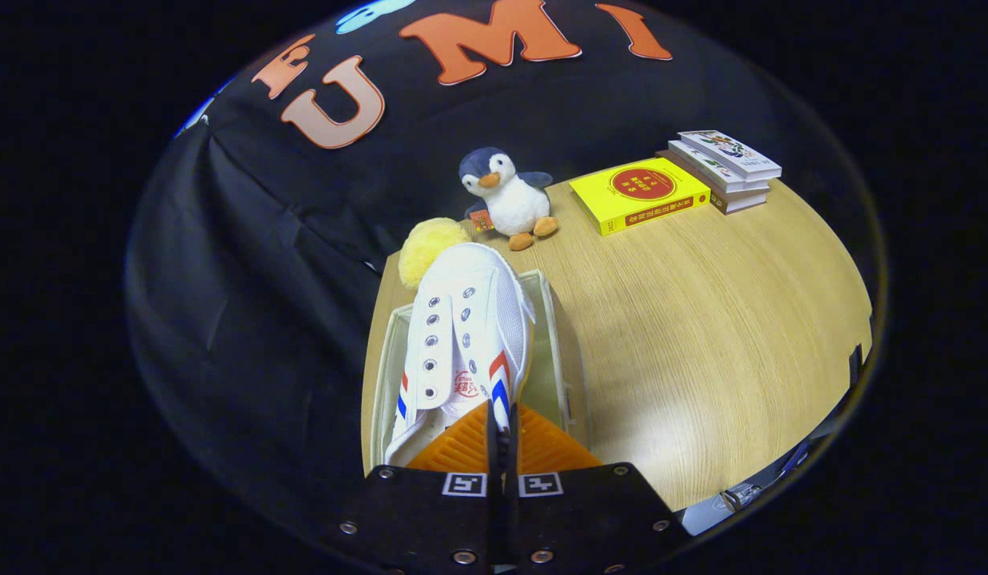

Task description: Open the storage box then place both shoes into the box .Put the left shoe in first, then the right shoe, with the right side of both shoes facing outward in a uniform manner.

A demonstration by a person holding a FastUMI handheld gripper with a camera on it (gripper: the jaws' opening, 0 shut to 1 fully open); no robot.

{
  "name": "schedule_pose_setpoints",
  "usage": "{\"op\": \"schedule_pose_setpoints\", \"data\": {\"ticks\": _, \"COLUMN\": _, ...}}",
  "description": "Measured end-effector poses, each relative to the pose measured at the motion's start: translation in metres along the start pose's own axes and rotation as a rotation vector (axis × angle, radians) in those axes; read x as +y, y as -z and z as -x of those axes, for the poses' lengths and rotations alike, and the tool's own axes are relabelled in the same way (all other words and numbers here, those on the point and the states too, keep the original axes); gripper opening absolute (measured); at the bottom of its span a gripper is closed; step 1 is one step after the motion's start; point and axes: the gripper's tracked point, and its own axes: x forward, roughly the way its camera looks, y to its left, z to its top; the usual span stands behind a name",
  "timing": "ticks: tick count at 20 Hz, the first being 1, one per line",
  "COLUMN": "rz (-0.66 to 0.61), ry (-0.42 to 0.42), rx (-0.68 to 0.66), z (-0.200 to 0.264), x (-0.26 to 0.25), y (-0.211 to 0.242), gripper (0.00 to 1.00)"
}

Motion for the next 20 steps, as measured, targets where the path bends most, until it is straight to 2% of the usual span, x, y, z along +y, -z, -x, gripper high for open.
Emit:
{"op": "schedule_pose_setpoints", "data": {"ticks": 7, "rz": 0.047, "ry": 0.114, "rx": 0.027, "z": -0.023, "x": -0.012, "y": 0.025, "gripper": 0.0}}
{"op": "schedule_pose_setpoints", "data": {"ticks": 14, "rz": 0.07, "ry": 0.13, "rx": 0.069, "z": -0.038, "x": -0.011, "y": 0.052, "gripper": 0.01}}
{"op": "schedule_pose_setpoints", "data": {"ticks": 15, "rz": 0.072, "ry": 0.125, "rx": 0.057, "z": -0.037, "x": -0.009, "y": 0.046, "gripper": 0.03}}
{"op": "schedule_pose_setpoints", "data": {"ticks": 17, "rz": 0.106, "ry": 0.113, "rx": -0.002, "z": -0.032, "x": 0.001, "y": 0.024, "gripper": 0.16}}
{"op": "schedule_pose_setpoints", "data": {"ticks": 18, "rz": 0.136, "ry": 0.118, "rx": -0.033, "z": -0.024, "x": 0.003, "y": 0.011, "gripper": 0.33}}
{"op": "schedule_pose_setpoints", "data": {"ticks": 19, "rz": 0.15, "ry": 0.111, "rx": -0.06, "z": -0.017, "x": 0.008, "y": 0.001, "gripper": 0.45}}
{"op": "schedule_pose_setpoints", "data": {"ticks": 20, "rz": 0.152, "ry": 0.091, "rx": -0.084, "z": -0.009, "x": 0.014, "y": -0.009, "gripper": 0.71}}
